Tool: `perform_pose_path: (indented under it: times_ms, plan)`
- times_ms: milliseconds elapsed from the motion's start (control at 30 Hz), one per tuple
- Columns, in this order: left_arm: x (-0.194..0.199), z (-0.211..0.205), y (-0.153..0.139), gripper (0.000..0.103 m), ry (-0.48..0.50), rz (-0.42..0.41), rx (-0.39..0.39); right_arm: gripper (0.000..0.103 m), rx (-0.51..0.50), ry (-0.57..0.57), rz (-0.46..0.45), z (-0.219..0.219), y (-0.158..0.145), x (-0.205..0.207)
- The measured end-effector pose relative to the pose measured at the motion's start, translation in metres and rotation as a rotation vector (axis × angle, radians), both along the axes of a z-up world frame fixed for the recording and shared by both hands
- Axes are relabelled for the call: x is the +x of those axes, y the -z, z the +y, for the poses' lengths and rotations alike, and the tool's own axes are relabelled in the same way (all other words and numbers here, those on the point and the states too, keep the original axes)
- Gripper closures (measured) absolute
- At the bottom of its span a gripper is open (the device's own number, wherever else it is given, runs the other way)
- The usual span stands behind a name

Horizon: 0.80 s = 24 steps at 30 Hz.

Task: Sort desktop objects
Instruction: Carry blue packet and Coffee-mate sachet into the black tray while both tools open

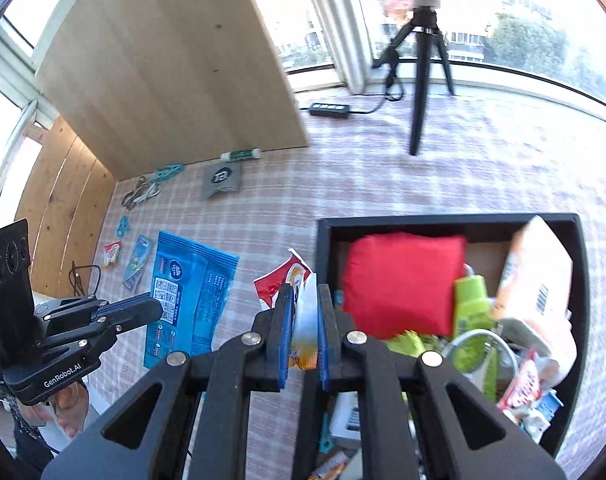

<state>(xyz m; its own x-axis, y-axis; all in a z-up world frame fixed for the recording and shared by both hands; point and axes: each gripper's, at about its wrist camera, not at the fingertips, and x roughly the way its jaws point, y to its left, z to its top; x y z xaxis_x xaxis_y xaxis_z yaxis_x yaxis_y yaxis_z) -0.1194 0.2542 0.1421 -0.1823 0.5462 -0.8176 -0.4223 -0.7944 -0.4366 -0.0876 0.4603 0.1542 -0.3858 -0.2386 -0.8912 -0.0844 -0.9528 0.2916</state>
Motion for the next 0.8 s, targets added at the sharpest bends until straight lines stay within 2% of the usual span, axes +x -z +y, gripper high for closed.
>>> perform_pose_path:
  times_ms: [167, 367, 500, 533, 600, 633, 700, 800]
  plan:
    - [0.021, 0.06, -0.006, 0.101, 0.095, -0.007, 0.016, 0.092, 0.028, 0.11, -0.014, 0.065, -0.005, 0.04]
    - [0.049, 0.117, -0.007, 0.101, 0.187, -0.001, 0.004, 0.092, 0.035, 0.183, -0.036, 0.109, -0.002, 0.078]
    - [0.068, 0.146, -0.005, 0.1, 0.227, 0.051, -0.063, 0.091, 0.032, 0.186, -0.042, 0.119, 0.001, 0.094]
    - [0.072, 0.15, -0.006, 0.094, 0.227, 0.072, -0.084, 0.091, 0.036, 0.188, -0.043, 0.12, 0.0, 0.098]
    - [0.079, 0.154, -0.009, 0.08, 0.222, 0.108, -0.106, 0.082, 0.044, 0.187, -0.047, 0.119, -0.001, 0.103]
    - [0.082, 0.155, -0.012, 0.078, 0.217, 0.126, -0.111, 0.079, 0.052, 0.183, -0.041, 0.118, -0.003, 0.106]
    - [0.086, 0.153, -0.017, 0.078, 0.21, 0.156, -0.121, 0.07, 0.074, 0.176, -0.026, 0.113, -0.007, 0.112]
    - [0.09, 0.149, -0.022, 0.078, 0.202, 0.189, -0.137, 0.07, 0.083, 0.155, -0.007, 0.105, -0.012, 0.116]
